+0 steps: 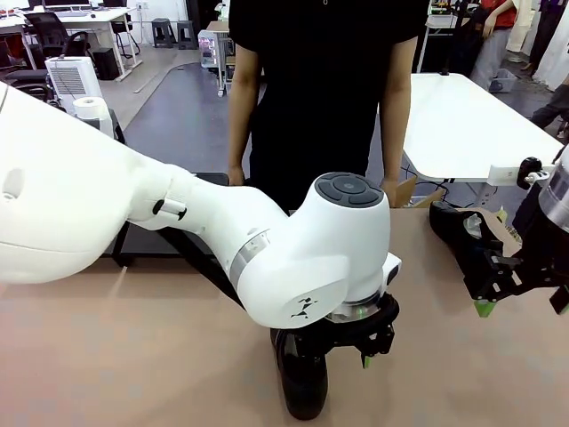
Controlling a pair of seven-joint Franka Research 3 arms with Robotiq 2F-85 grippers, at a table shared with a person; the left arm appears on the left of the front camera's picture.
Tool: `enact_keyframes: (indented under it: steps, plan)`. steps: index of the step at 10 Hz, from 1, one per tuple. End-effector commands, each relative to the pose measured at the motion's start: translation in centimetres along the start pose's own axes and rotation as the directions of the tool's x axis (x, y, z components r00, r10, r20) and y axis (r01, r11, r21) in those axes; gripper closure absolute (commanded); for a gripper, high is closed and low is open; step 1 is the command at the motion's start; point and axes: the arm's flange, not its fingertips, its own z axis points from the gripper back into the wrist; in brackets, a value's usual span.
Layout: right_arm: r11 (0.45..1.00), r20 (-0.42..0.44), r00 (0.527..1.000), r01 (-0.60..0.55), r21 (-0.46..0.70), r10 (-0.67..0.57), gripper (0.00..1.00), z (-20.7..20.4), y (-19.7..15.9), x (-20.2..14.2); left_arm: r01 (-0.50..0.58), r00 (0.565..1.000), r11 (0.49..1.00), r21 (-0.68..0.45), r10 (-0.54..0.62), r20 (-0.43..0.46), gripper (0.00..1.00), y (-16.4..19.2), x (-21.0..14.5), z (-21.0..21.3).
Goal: Organize the shoes by placing them on the stand.
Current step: Place the Shoe from the middle of the table onto the Shoes Stand.
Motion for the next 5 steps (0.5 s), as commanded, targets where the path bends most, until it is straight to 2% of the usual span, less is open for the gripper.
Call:
enact_keyframes:
  steps: [1,4,5]
  plan:
    - [1.0,-0.001,1.0,0.008,0.011,-0.008,0.0,0.05,-0.06,0.1,-0.01,1.0,1.0,0.029,0.009,0.021,0.51,-0.7,0.25,0.36]
    - [1.0,-0.001,1.0,0.008,0.011,-0.008,0.0,0.05,-0.06,0.1,-0.016,1.0,0.999,0.043,0.015,0.01,0.91,-0.53,0.19,0.36]
    - [1.0,-0.001,1.0,0.008,0.011,-0.008,0.0,0.05,-0.06,0.1,-0.017,1.0,0.999,0.044,0.017,0.01,1.0,-0.45,0.18,0.39]
